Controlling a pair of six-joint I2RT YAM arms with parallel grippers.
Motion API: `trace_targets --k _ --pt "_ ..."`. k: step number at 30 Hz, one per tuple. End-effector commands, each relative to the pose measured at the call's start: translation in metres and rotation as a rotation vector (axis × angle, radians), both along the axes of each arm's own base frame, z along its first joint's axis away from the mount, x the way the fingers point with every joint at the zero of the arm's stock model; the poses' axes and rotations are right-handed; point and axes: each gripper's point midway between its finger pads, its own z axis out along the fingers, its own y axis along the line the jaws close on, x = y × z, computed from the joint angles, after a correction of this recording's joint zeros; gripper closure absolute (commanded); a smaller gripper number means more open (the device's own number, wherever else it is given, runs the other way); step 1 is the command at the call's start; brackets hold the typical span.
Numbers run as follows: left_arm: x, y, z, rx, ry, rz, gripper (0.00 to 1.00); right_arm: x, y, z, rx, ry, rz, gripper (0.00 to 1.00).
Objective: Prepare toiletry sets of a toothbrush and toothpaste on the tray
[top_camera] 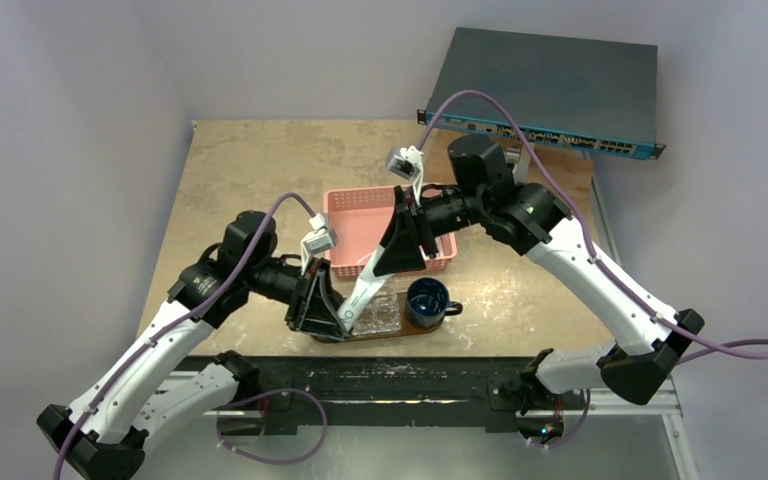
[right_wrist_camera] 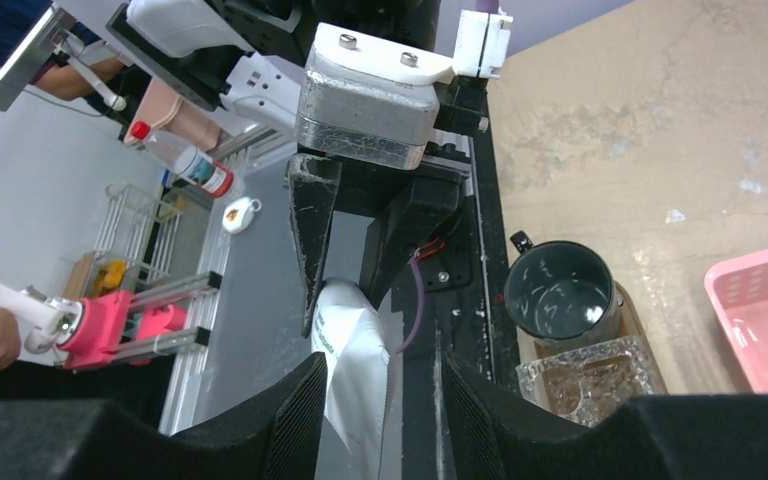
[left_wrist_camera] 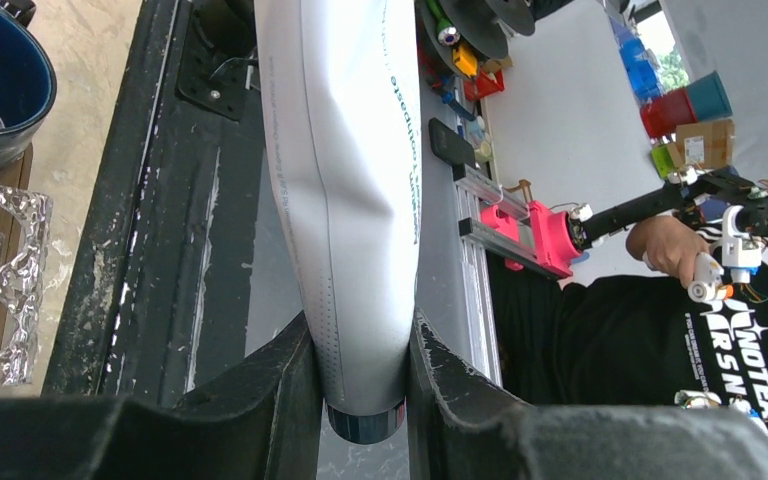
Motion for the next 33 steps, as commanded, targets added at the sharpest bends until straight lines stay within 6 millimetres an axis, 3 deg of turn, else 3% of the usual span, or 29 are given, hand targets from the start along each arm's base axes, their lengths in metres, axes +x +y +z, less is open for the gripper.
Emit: trace_targets --k 1,10,13,15,16,22,28,33 --pt "-0.005 0.0 0.015 -0.048 -0.091 -0.041 1.0 -0.014 -0.002 0.0 0.011 0.02 0.068 0.53" --pt "-0.005 -0.002 0.011 -0.034 -0.088 -0.046 1.0 -0.026 -0.002 -0.014 -0.022 0.063 0.107 0.58" --pt "-0.006 -0.002 0.011 -0.033 -0.089 -0.048 1.0 -0.029 -0.001 -0.018 -0.032 0.068 0.118 0.71" --pt "-0.005 -0.002 0.01 -0.03 -0.087 -0.048 1.0 -0.03 -0.001 -0.02 -0.036 0.066 0.122 0.95" --pt "-0.005 -0.003 0.01 -0.028 -0.086 -0.049 1.0 -0.031 -0.001 -0.02 -0.036 0.065 0.124 1.0" --pt "-0.001 -0.003 0.006 -0.001 -0.089 -0.028 0.99 -0.037 -0.003 -0.021 -0.031 0.043 0.137 1.0" --pt "0.008 -0.005 -0.002 0.047 -0.081 0.004 0.63 -0.033 -0.003 -0.026 -0.051 0.038 0.103 1.0" --pt "0.016 -0.006 -0.005 0.072 -0.099 0.042 0.47 -0.03 -0.004 -0.025 -0.057 0.024 0.077 1.0"
